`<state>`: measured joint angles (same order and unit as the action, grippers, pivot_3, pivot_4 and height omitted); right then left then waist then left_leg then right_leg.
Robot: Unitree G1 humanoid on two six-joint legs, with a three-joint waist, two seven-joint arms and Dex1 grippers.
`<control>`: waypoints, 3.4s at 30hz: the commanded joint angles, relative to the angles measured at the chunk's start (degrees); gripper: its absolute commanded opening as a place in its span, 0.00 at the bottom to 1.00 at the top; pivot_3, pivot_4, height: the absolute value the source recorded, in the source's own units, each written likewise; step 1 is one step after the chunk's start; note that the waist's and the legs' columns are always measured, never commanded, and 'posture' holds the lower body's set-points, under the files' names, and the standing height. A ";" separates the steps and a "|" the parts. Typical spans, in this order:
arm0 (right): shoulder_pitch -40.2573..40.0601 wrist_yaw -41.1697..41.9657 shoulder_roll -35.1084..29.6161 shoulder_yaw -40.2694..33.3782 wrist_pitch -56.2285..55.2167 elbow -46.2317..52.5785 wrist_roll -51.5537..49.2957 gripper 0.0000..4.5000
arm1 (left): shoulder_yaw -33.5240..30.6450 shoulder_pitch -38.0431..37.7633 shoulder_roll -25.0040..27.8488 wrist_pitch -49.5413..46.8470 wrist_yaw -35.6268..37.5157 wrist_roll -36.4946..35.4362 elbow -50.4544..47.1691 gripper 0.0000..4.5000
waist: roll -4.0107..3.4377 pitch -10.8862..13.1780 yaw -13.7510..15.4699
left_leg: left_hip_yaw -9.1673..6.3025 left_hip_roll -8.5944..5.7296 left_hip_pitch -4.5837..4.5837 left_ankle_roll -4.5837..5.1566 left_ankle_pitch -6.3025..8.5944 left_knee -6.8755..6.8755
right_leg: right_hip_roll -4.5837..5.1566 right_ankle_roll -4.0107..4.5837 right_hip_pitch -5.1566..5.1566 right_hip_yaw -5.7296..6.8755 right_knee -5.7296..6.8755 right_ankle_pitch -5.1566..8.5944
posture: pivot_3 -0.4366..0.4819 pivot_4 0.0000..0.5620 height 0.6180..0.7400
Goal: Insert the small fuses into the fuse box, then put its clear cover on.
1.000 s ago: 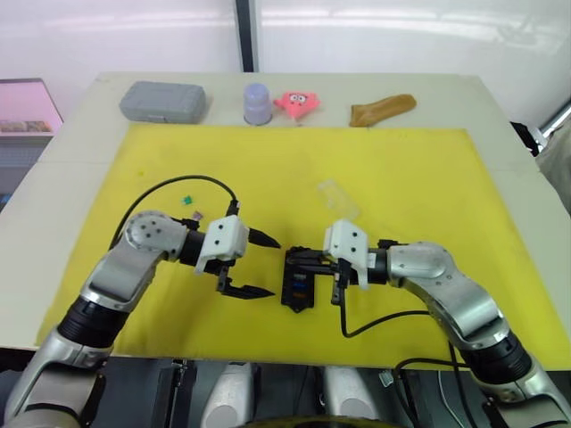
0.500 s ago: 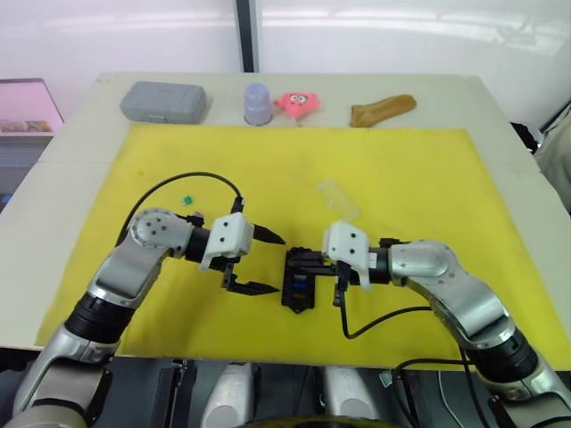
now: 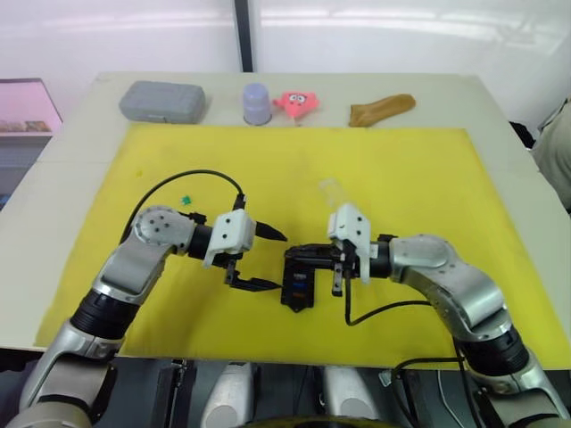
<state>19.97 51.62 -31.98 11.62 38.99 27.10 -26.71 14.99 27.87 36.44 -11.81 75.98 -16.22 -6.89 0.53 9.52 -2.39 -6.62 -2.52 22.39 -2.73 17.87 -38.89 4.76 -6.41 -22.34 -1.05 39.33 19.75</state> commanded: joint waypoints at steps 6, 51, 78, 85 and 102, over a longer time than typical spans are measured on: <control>-0.99 0.00 -1.90 1.62 -1.98 0.08 1.71 0.01 | -0.25 0.27 0.24 0.37 -0.20 -0.22 -2.01 1.00 | 0.00 0.00 -0.03 | 0.00 0.00 0.00 0.00 0.00 0.00 | -0.01 0.00 -0.02 0.00 0.00 0.00 | 0.48 0.27 1.00; -23.93 -3.16 -18.11 -45.73 -4.90 -5.48 -6.69 0.99 | -57.07 -36.61 8.13 -38.02 -25.54 -32.33 2.58 1.00 | -0.01 -0.02 1.28 | 0.20 0.09 -0.06 0.38 0.24 0.01 | 0.18 0.00 0.08 -0.21 -0.12 0.00 | 0.48 0.27 1.00; 8.29 -7.31 -5.32 -5.51 2.20 5.48 -11.26 0.99 | -41.53 13.12 8.45 -63.34 -28.08 -30.43 52.40 1.00 | 0.08 -0.04 -0.07 | 0.14 -0.08 0.08 0.10 0.10 -0.12 | 0.10 0.00 -0.32 -0.12 0.28 0.00 | 0.48 0.27 1.00; 10.36 -7.36 -4.09 -3.36 -0.57 1.55 -5.97 0.99 | -40.20 16.18 4.86 -59.10 -27.73 -27.20 55.92 1.00 | 0.11 -0.05 -0.03 | 0.10 -0.22 0.08 0.04 0.06 -0.13 | 0.24 -0.01 -0.35 -0.08 0.40 0.00 | 0.48 0.27 1.00; 9.78 -11.35 -1.64 -4.34 2.07 3.73 -5.46 0.99 | -38.52 21.93 -1.17 -53.94 -26.19 -20.95 62.86 1.00 | 0.11 -0.08 1.69 | -0.07 -0.71 0.08 -0.06 -0.01 -0.21 | 0.65 -0.01 -0.36 0.03 0.74 0.00 | 0.48 0.27 1.00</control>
<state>29.65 40.38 -33.11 8.41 41.32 28.40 -32.24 -24.80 49.05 36.68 -66.44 49.61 -37.93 55.25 0.64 9.44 -0.70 -6.71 -3.28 22.46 -2.80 17.86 -39.11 5.44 -6.42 -22.69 -1.01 40.06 19.75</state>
